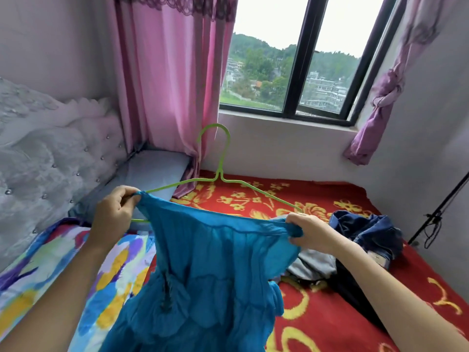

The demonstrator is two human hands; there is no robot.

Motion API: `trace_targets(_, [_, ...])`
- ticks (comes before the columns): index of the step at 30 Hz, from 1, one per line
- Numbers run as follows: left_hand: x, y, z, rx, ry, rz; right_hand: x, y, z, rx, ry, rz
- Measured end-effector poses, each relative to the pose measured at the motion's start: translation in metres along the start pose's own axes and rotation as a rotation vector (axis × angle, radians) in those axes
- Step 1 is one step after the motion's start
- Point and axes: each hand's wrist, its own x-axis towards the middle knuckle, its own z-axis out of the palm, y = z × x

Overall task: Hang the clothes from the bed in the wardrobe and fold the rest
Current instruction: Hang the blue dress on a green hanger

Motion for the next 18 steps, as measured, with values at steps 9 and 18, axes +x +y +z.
trace_targets(9, [0.003,-0.001,0.013,-0.266,0.038,-0.042,0.012,-0.019,0.027,0.561,0.751,0.336])
trace_targets(18, [-0.001,-0.018,0.018,-0.340,-0.004,-0.090,0.027,-0.047,0.018,0.955,1.173,0.321])
